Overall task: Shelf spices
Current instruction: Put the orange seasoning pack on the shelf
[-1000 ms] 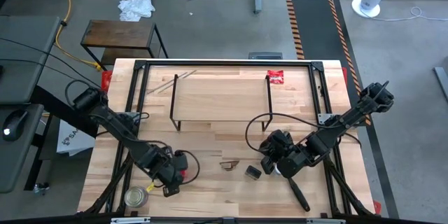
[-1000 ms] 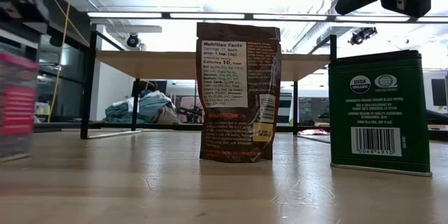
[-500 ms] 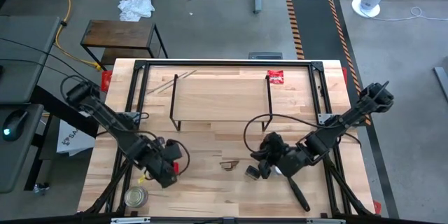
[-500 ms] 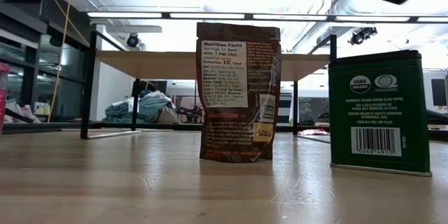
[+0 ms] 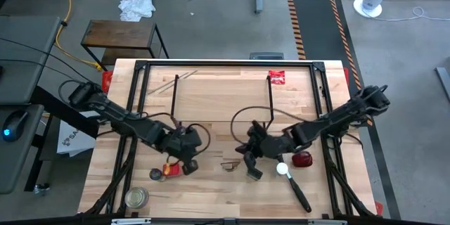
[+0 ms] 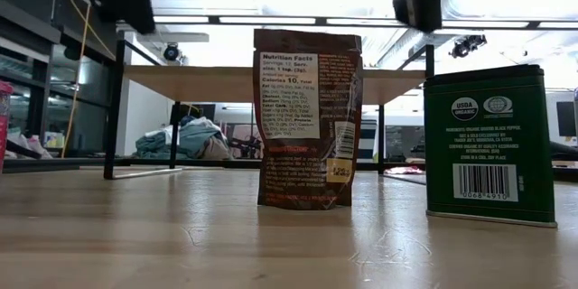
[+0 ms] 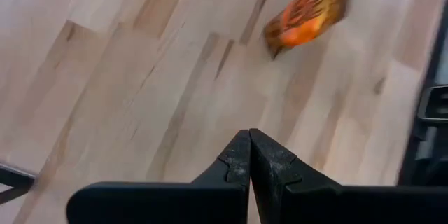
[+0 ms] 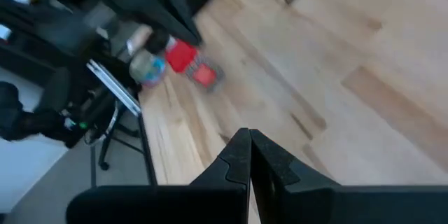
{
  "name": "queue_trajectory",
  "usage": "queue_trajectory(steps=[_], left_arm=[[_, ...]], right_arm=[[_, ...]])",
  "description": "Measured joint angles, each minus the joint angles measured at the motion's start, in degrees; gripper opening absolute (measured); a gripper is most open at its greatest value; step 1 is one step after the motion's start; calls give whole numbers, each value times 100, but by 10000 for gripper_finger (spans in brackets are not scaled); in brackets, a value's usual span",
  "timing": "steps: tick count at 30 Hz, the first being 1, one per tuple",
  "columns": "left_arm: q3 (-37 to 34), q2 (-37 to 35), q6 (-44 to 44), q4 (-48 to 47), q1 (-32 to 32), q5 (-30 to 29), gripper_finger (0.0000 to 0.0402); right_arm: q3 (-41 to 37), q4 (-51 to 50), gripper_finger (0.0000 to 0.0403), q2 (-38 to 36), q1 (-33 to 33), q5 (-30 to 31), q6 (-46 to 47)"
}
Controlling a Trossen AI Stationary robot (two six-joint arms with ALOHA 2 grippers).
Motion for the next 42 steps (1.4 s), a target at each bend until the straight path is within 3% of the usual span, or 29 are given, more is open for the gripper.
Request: queue_trajectory(steps=[9, 14, 19, 24, 29, 33, 42], left_arm=[[10, 509, 984, 1256, 171, 713, 0], [4, 1016, 923, 1012, 259, 543, 0], [4, 1604, 939, 2108, 431, 705, 0], [4, 2064, 402, 2338, 509, 912, 0], [4, 2241, 160, 2746, 509, 760, 0], [4, 2342, -198, 3512, 509, 248, 0], [13, 2849, -1005, 5115, 527, 350, 0]], right_arm=[[2, -1571, 0, -921, 486, 401, 373], [2, -2329, 0, -1199, 991, 891, 1093], [2, -2821, 0, -1291, 1398, 1207, 1737], [2, -2928, 0, -1302, 1667, 1253, 2006], [2, -3039, 0, -1302, 1823, 1390, 2201], [0, -3050, 0, -1302, 1827, 1388, 2217], [0, -3083, 0, -1302, 1827, 1378, 2200]])
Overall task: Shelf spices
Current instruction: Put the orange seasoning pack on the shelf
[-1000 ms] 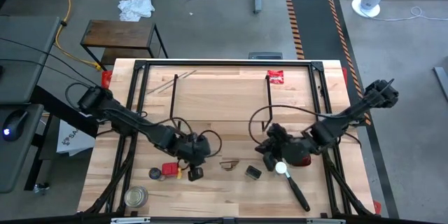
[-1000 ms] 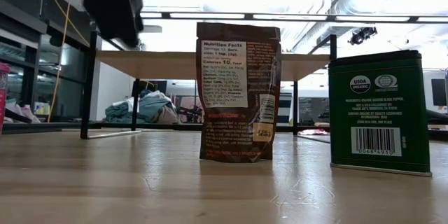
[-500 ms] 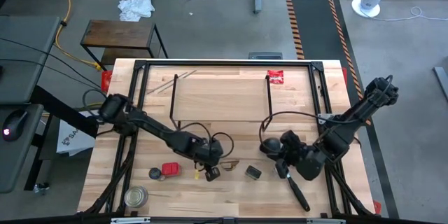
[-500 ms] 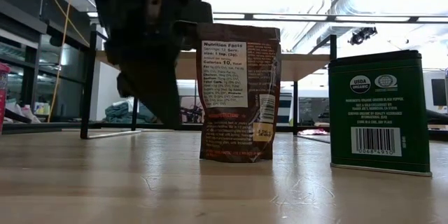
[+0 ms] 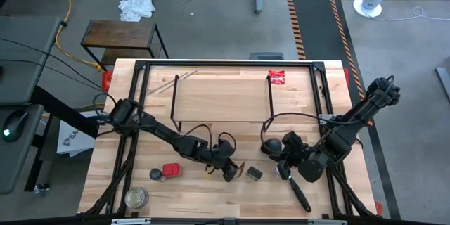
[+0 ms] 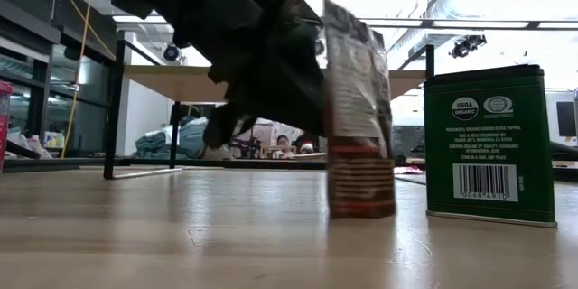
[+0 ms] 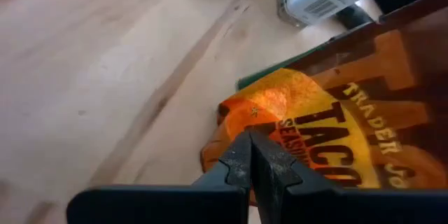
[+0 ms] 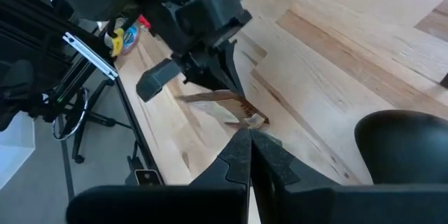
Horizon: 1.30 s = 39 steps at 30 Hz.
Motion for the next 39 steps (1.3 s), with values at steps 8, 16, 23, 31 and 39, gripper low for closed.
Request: queue_trajectory(steps=[8, 16, 23, 31, 39], left_arm=[[763, 395, 258, 22, 0, 99, 0], [1511, 576, 898, -955, 119, 176, 0], [1524, -233, 1962, -2663, 321, -33, 0], [1109, -1455, 2315, -4078, -234, -673, 0], [476, -3048, 1109, -4586, -1364, -955, 0]], right_arm=[[0, -22, 0, 0, -2, 10, 0], [0, -26, 0, 0, -2, 101, 2], [0, -100, 0, 0, -2, -118, -1], [-1, -836, 0, 3, 362, -660, 447], [-2, -826, 0, 7, 463, -4, 698]])
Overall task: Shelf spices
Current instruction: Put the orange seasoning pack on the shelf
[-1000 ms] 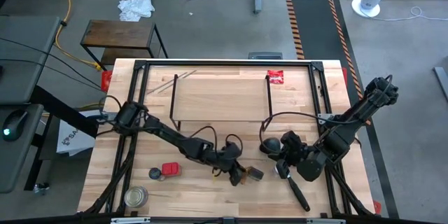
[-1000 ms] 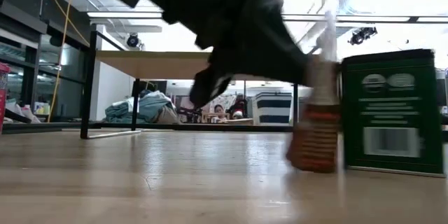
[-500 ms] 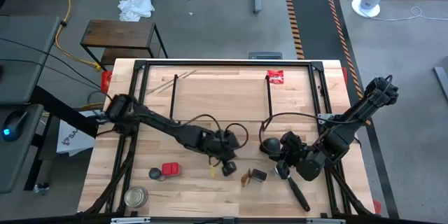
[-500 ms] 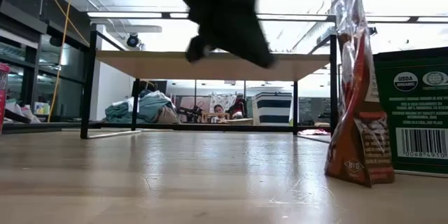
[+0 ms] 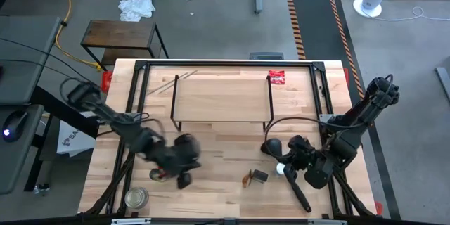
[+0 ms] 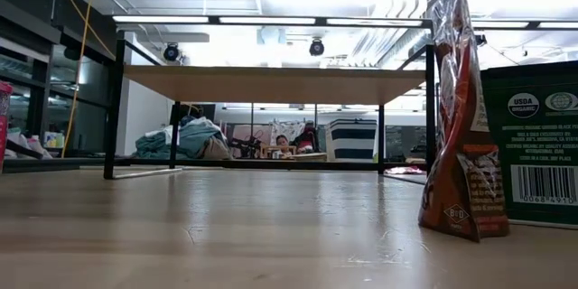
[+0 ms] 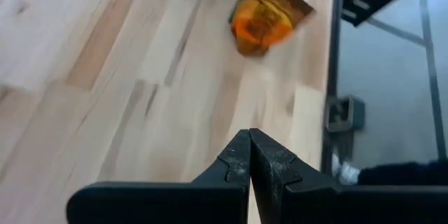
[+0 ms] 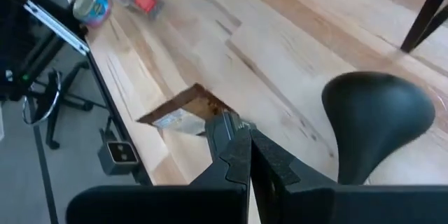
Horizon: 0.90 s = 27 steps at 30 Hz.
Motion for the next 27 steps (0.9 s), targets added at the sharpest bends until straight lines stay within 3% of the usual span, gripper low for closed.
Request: queue_trajectory(steps=[6, 12, 20, 27], left_arm=[[-4, -806, -683, -1474, -651, -500, 0], [-7, -1330, -1414, -2604, -869, -875, 1], [-7, -1596, -961, -2637, -867, -870, 21], [-7, -1592, -634, -2559, -580, -420, 74]], right_arm=[[0, 282, 0, 3, -235, 18, -303], [0, 455, 0, 3, -574, 17, -695], [0, 532, 12, 3, -994, -87, -802], [0, 592, 84, 3, -1130, -581, -1451]])
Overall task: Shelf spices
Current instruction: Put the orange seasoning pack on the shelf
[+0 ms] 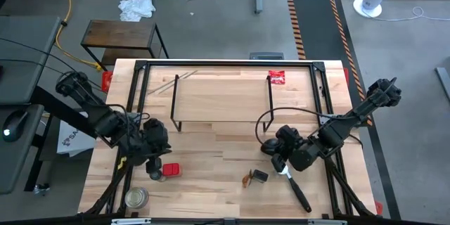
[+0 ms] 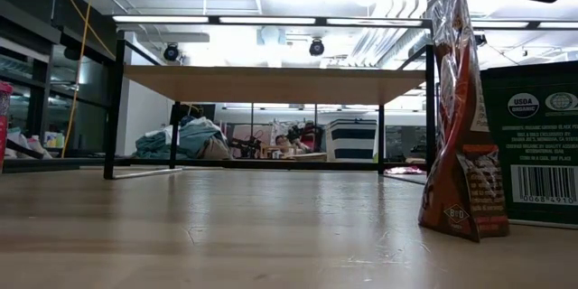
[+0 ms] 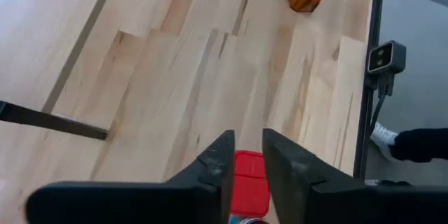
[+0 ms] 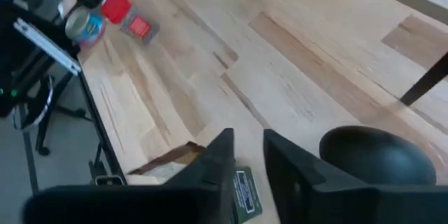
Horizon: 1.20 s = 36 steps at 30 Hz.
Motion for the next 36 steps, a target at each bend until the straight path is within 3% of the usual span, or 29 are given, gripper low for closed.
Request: queue_trajectory(steps=[5, 10, 15, 23, 29, 36], left_arm=[[0, 23, -7, 200, 425, 280, 143], [0, 322, -309, 777, 954, 213, 222], [0, 903, -764, 1202, 1477, 825, 272], [0, 1678, -1375, 1782, 1640, 1514, 285], [0, 1860, -1390, 1748, 1564, 1432, 285], [0, 1860, -1187, 1759, 1565, 1292, 285]], right_arm=[[0, 67, 153, 0, 0, -78, -413], [0, 51, 226, 0, 25, -710, -545], [0, -234, 276, 2, 181, -1137, -1033], [0, -1242, 288, 2, 350, -1306, -1195], [0, -1651, 288, 2, 351, -1669, 588], [0, -1431, 288, 2, 344, -1399, 1209]])
